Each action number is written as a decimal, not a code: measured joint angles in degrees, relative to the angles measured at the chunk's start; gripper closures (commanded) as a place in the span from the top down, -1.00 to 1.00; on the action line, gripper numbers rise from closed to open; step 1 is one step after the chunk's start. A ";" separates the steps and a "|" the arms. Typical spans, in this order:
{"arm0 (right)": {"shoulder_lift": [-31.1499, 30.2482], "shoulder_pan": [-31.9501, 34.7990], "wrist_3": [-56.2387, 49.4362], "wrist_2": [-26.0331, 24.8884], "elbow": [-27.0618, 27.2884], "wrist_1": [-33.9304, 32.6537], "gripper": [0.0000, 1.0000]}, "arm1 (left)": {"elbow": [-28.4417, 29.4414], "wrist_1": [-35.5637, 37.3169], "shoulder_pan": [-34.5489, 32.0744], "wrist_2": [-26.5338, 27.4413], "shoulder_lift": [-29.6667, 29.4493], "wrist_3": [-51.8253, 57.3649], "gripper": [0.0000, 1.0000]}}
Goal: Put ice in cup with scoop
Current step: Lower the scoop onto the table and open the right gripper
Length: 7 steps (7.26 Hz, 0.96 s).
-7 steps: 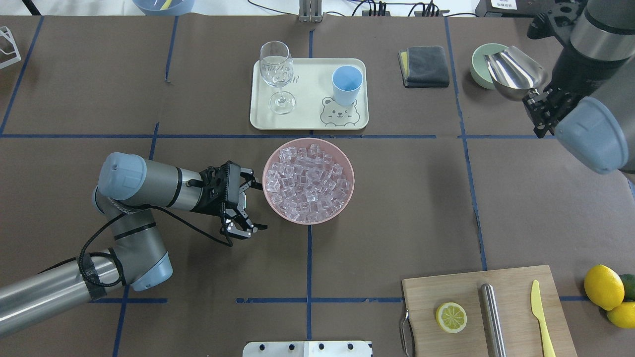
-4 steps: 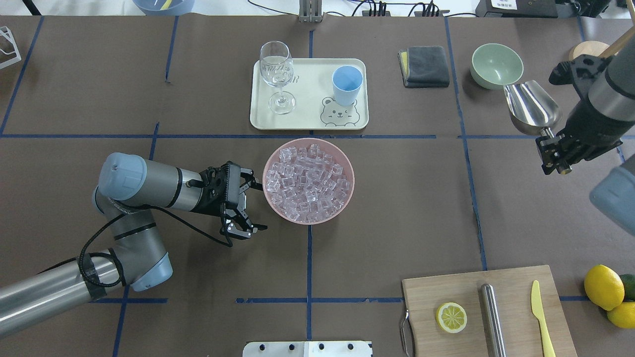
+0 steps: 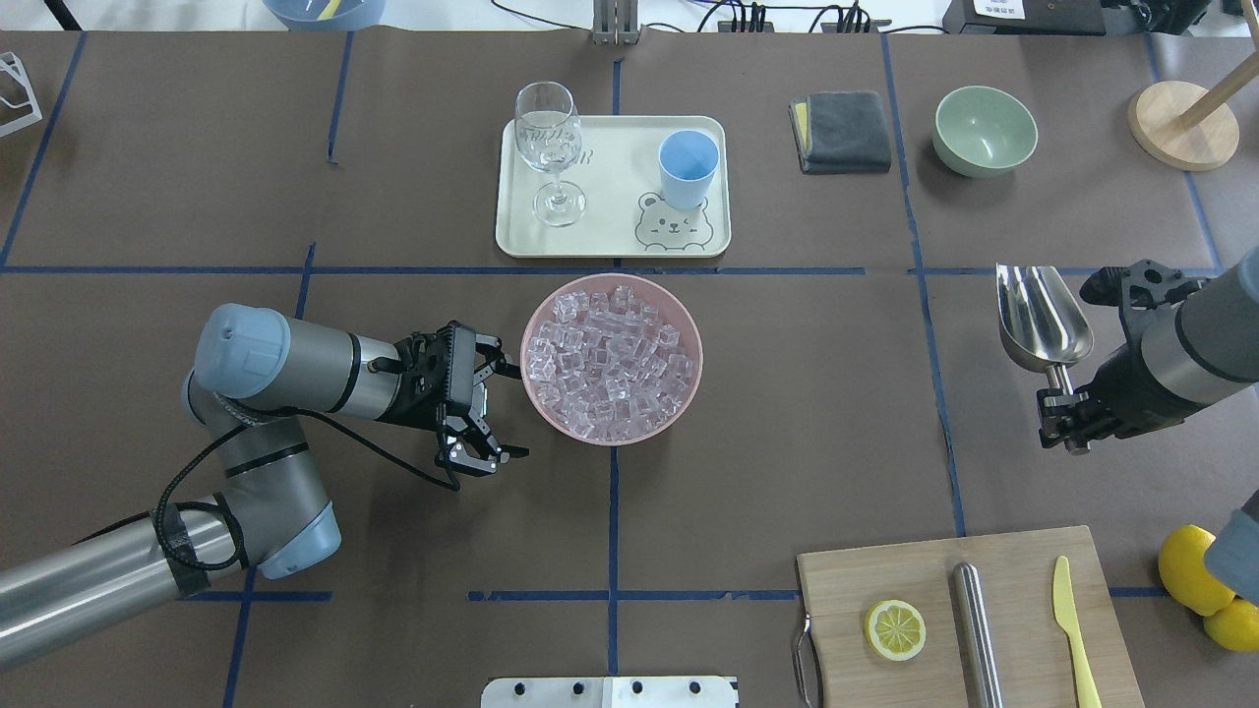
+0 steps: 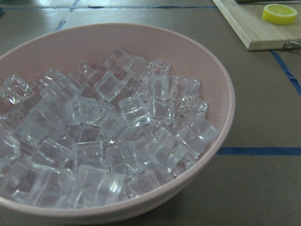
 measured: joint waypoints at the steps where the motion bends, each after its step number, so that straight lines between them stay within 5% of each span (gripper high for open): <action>1: -0.54 -2.51 3.19 -1.23 -1.31 3.31 -1.00 | -0.01 0.00 0.04 -0.02 0.15 0.00 1.00; 7: -0.10 -9.49 6.84 -5.67 -3.56 5.52 -1.00 | 0.01 0.00 0.08 0.00 0.35 0.00 1.00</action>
